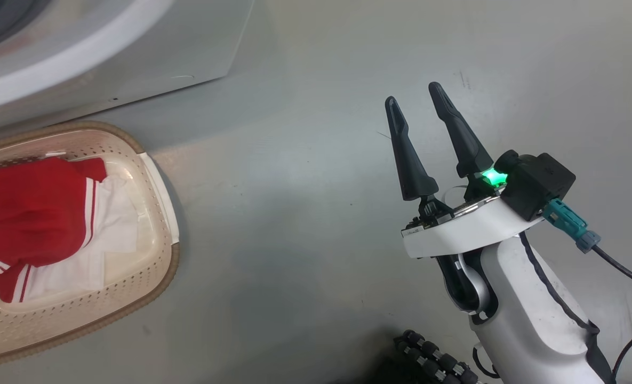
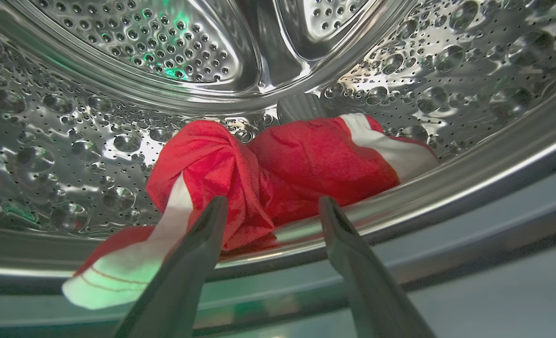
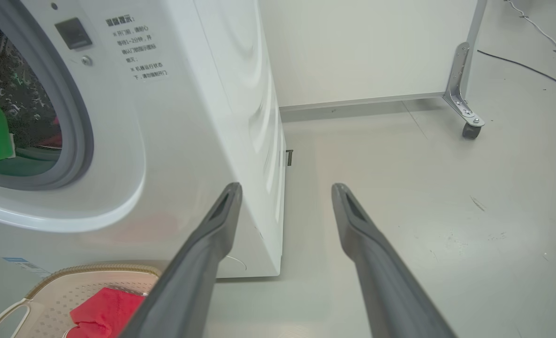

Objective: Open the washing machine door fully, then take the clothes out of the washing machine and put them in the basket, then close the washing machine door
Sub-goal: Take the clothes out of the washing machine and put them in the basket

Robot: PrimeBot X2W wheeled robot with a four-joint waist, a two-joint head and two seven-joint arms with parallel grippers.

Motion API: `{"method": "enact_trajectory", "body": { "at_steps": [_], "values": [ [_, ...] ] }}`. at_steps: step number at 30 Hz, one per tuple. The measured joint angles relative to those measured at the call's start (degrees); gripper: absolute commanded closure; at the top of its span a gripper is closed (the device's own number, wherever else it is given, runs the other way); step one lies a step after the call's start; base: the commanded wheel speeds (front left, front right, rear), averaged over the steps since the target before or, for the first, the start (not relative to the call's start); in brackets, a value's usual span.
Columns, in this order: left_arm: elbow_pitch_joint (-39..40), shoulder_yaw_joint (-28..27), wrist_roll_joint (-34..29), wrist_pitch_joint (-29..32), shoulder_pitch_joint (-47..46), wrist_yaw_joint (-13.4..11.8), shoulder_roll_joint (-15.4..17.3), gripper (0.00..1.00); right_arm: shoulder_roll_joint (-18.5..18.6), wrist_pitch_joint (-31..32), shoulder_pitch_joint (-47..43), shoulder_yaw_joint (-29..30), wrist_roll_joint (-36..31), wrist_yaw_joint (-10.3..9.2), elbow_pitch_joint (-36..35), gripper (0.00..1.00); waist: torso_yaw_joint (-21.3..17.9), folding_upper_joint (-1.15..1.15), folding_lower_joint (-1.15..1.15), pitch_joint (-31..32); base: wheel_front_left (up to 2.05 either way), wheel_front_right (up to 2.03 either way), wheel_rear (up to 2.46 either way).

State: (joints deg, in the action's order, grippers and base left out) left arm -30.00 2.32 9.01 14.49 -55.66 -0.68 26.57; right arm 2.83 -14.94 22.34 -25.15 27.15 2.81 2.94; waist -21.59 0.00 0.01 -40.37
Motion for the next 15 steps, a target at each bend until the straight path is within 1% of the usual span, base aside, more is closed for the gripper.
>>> {"method": "enact_trajectory", "body": {
  "at_steps": [4,5,9,10,15],
  "values": [
    [-1.18,-0.05,-0.96,1.48,-2.86,0.55,2.69,0.00,-0.02,0.00,0.74,-0.82,0.59,-0.02,-0.01,0.00,-1.34,0.00,-0.01,-0.89,0.00,0.00,0.00],
    [-1.45,0.02,-1.19,1.62,-3.52,0.71,3.08,0.00,-0.02,0.00,0.77,-0.79,0.59,-0.42,-0.01,0.00,-1.59,0.00,-0.01,-1.05,0.00,0.00,0.00],
    [-3.07,0.29,-1.55,3.81,-5.37,1.30,4.02,0.00,-0.01,0.00,0.77,-1.18,1.08,-0.57,0.03,0.00,-2.21,0.00,-0.01,-1.44,0.00,0.00,0.00],
    [-3.45,0.29,-1.55,4.21,-5.68,1.30,4.38,0.00,-0.03,0.00,0.77,-1.25,1.09,-0.92,0.04,0.00,-2.31,0.00,0.00,-1.49,0.00,0.00,0.00],
    [-5.90,0.07,-1.56,7.87,-6.53,1.31,5.21,0.00,-0.03,0.00,0.77,-1.75,1.36,-1.03,0.05,0.00,-2.59,0.00,-0.01,-1.56,0.00,0.00,0.00]
  ]
}}
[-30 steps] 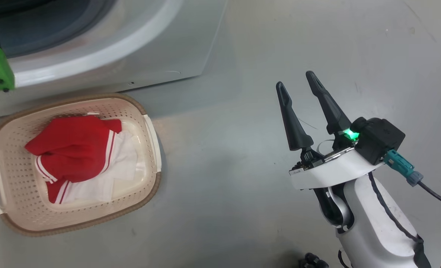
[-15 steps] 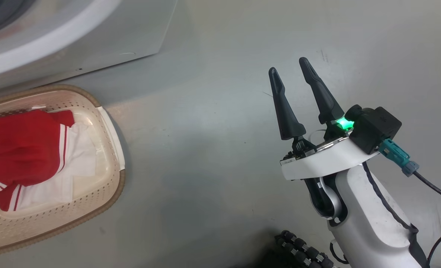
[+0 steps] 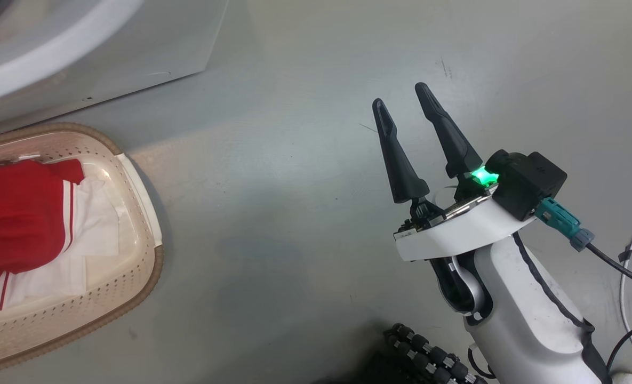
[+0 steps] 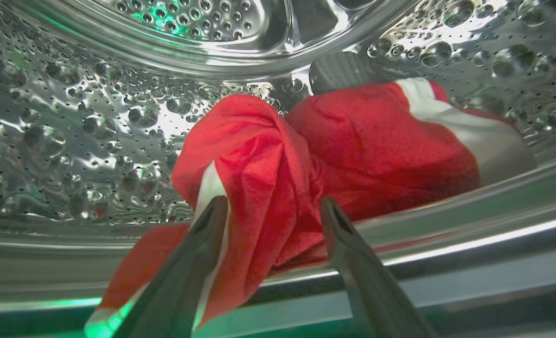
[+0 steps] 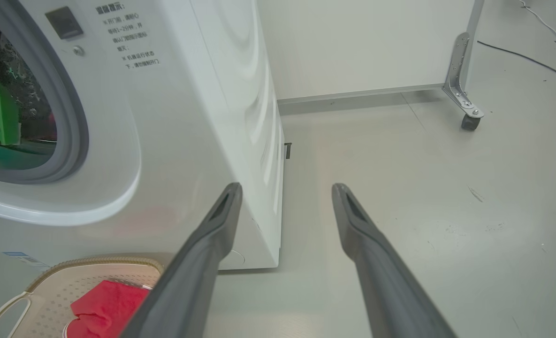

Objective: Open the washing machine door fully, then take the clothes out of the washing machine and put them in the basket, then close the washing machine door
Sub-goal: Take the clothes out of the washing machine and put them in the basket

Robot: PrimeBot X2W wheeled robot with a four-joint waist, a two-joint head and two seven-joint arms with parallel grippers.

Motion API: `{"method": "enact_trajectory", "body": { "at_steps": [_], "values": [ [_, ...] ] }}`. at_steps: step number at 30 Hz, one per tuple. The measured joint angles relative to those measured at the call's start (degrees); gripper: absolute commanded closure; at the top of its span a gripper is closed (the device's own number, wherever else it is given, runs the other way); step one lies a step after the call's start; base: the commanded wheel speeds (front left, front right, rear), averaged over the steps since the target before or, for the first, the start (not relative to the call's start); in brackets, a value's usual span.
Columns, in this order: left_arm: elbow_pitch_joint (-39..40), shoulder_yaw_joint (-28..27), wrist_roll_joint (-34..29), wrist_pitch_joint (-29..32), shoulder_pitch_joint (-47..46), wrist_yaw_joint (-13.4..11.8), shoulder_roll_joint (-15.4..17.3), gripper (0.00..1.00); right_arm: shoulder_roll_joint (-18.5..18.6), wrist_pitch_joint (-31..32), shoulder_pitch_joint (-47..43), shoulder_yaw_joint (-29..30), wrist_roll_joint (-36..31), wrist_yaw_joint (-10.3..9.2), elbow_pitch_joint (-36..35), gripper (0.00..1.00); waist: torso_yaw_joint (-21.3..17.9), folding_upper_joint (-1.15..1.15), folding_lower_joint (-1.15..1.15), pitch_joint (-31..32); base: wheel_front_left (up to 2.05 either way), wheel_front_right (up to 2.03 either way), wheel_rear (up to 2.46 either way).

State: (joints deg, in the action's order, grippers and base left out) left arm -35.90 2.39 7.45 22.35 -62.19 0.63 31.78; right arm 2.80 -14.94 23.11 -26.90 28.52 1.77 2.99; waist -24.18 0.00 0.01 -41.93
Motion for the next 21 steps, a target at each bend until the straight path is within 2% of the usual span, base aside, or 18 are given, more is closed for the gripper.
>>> {"method": "enact_trajectory", "body": {
  "at_steps": [4,5,6,7,9,17,21],
  "values": [
    [-1.93,-0.01,0.01,3.41,-0.53,-0.01,0.01,0.00,0.00,0.00,0.04,-0.32,0.14,-0.36,0.00,0.00,-0.11,0.00,0.00,-0.01,0.00,0.00,0.00],
    [-2.37,0.01,0.02,4.17,-0.62,-0.01,0.01,0.11,0.00,0.00,0.07,-0.37,0.14,-0.38,0.00,0.00,-0.11,0.00,0.00,0.00,0.00,0.00,0.00],
    [-2.64,0.01,0.02,4.94,-1.06,-0.01,0.00,0.11,0.00,0.00,0.13,-0.45,0.15,-0.41,0.00,0.00,-0.12,0.00,-0.01,0.01,0.00,0.00,0.00],
    [-2.94,0.01,0.02,5.69,-1.57,-0.01,0.00,0.36,0.00,0.00,0.19,-0.51,0.15,-0.41,0.00,0.00,-0.12,0.00,-0.01,0.01,0.00,0.00,0.00],
    [-3.33,0.15,0.01,6.66,-2.13,-0.02,0.08,0.99,0.00,0.00,0.25,-0.67,0.20,-0.41,0.02,0.00,-0.12,0.00,0.00,0.03,0.00,0.00,0.00],
    [-3.24,0.78,0.01,7.32,-2.79,0.00,0.03,1.00,0.00,0.00,1.14,-0.77,0.20,-0.42,0.15,0.00,0.10,0.00,-0.01,0.20,0.00,0.00,0.00],
    [-2.38,1.21,0.02,5.11,-3.36,0.27,-0.43,1.00,0.01,0.00,1.42,-0.57,0.20,-0.43,0.32,0.00,0.36,0.00,-0.01,0.50,0.00,0.00,0.00]
  ]
}}
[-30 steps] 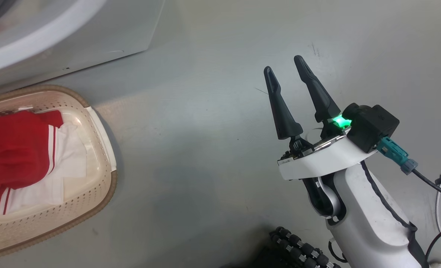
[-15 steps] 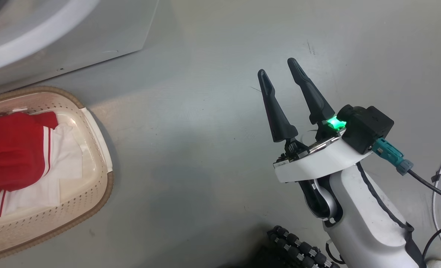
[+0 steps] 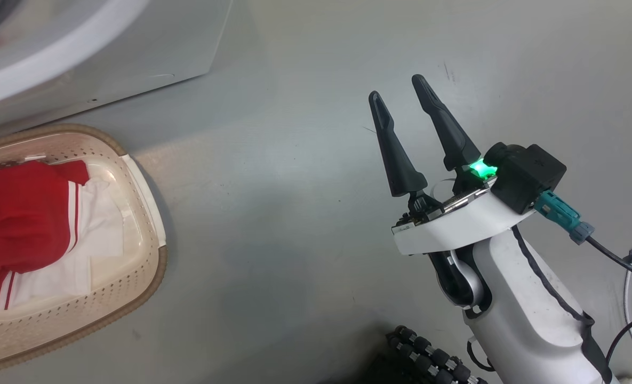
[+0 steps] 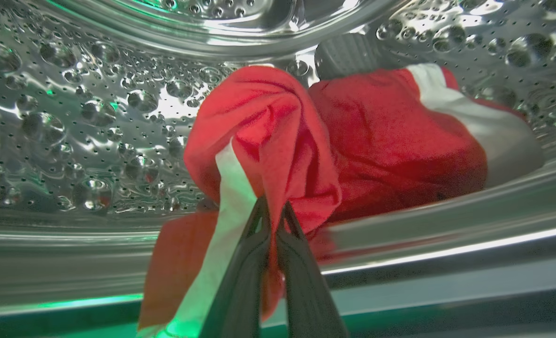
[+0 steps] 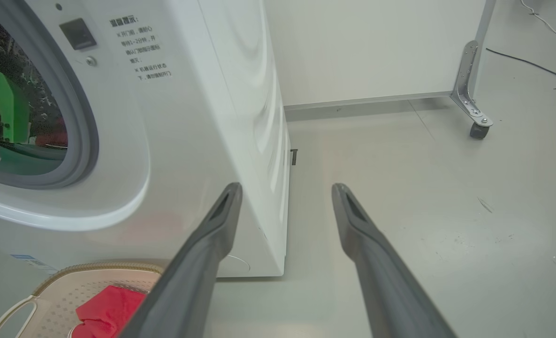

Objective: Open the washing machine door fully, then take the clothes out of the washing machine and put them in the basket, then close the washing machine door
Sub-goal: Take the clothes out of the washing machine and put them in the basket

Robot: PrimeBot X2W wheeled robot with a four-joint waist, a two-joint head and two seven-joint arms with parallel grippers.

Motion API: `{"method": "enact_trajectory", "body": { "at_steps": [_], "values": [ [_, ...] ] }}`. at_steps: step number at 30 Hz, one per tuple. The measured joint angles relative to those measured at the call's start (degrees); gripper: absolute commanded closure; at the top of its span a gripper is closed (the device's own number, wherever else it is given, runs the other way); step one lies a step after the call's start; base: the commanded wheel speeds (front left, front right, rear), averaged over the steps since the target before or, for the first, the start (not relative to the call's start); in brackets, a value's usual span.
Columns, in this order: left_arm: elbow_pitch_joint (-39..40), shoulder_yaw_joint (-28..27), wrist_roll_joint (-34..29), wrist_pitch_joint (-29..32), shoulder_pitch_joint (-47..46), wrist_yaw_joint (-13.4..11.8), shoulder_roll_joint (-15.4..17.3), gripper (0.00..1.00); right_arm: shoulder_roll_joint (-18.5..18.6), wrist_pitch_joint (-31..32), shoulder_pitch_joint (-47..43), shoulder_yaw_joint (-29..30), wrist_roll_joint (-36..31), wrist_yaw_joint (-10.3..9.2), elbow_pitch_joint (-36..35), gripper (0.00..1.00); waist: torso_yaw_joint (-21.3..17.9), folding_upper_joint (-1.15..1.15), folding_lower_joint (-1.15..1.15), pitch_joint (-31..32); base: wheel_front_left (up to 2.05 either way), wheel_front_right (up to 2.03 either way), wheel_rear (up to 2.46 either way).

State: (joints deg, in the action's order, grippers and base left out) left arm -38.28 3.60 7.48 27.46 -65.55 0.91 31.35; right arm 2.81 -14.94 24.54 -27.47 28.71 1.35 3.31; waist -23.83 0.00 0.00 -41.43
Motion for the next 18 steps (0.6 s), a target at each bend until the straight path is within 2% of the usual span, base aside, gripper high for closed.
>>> {"method": "enact_trajectory", "body": {
  "at_steps": [11,18],
  "values": [
    [2.66,-0.52,2.10,-10.28,0.37,0.15,-5.37,1.00,0.01,0.00,0.09,0.90,-1.18,-0.04,1.40,0.00,1.70,0.00,0.00,2.75,0.00,0.00,0.00],
    [5.25,-2.01,4.33,-19.13,5.81,-0.13,-9.23,1.00,0.02,0.00,-0.06,2.08,-2.89,-0.05,2.57,0.00,3.35,0.00,0.00,5.41,0.00,0.00,0.00]
  ]
}}
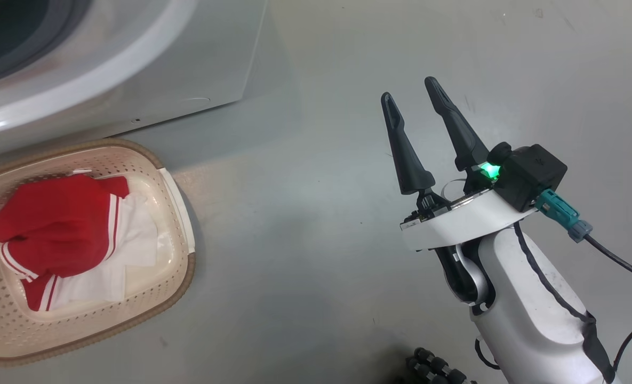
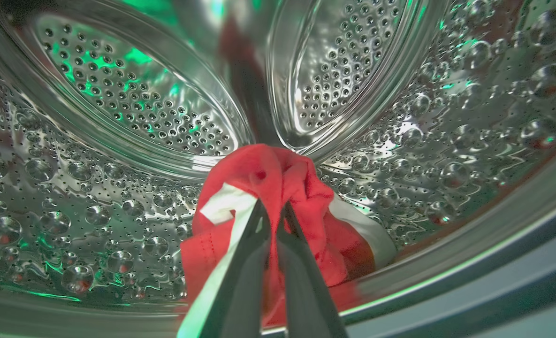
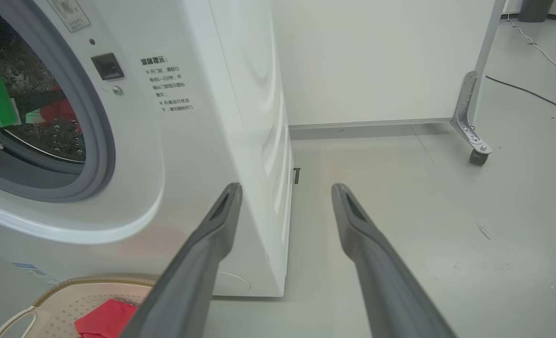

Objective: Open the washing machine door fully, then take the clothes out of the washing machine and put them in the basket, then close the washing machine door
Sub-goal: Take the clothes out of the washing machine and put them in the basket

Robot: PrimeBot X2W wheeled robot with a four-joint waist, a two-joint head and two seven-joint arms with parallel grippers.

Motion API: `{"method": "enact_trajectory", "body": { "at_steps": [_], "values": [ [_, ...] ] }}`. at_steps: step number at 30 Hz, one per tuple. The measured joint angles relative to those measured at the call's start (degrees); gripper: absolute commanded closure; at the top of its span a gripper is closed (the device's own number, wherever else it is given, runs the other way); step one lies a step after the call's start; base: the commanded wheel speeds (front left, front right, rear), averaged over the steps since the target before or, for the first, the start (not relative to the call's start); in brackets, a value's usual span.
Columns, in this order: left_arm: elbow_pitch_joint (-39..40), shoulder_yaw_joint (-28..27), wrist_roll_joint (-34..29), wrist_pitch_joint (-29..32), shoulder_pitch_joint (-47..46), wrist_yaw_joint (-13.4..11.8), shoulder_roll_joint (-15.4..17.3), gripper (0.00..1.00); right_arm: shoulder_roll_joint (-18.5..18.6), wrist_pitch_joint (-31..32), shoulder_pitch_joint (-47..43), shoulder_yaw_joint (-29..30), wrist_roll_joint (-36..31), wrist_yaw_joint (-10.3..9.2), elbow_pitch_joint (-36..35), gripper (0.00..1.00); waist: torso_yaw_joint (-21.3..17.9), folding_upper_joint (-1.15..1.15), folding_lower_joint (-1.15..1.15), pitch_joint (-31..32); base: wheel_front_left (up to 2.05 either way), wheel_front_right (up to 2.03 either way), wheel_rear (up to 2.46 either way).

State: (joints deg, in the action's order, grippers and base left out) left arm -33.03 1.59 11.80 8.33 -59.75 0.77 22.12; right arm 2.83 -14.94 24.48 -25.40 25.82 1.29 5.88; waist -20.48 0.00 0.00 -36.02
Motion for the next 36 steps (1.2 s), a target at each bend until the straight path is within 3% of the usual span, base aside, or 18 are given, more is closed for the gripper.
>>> {"method": "enact_trajectory", "body": {
  "at_steps": [14,22,36],
  "values": [
    [5.19,-1.79,3.32,-14.36,13.07,-1.79,-7.47,1.00,0.03,0.00,-2.65,3.05,-3.30,0.00,2.59,0.00,4.92,0.00,0.00,5.55,0.00,0.00,0.00],
    [9.53,-1.86,3.52,-21.82,20.47,-2.98,-10.12,1.00,0.03,0.00,-4.38,4.22,-4.58,0.16,4.07,0.00,7.63,0.00,0.00,9.98,0.00,0.00,0.00],
    [20.96,-1.41,2.70,-22.63,29.05,-4.04,-12.71,1.00,0.04,0.01,-9.82,5.99,-5.35,0.70,6.94,0.00,10.25,0.00,-0.01,19.50,0.00,0.00,0.00]
  ]
}}
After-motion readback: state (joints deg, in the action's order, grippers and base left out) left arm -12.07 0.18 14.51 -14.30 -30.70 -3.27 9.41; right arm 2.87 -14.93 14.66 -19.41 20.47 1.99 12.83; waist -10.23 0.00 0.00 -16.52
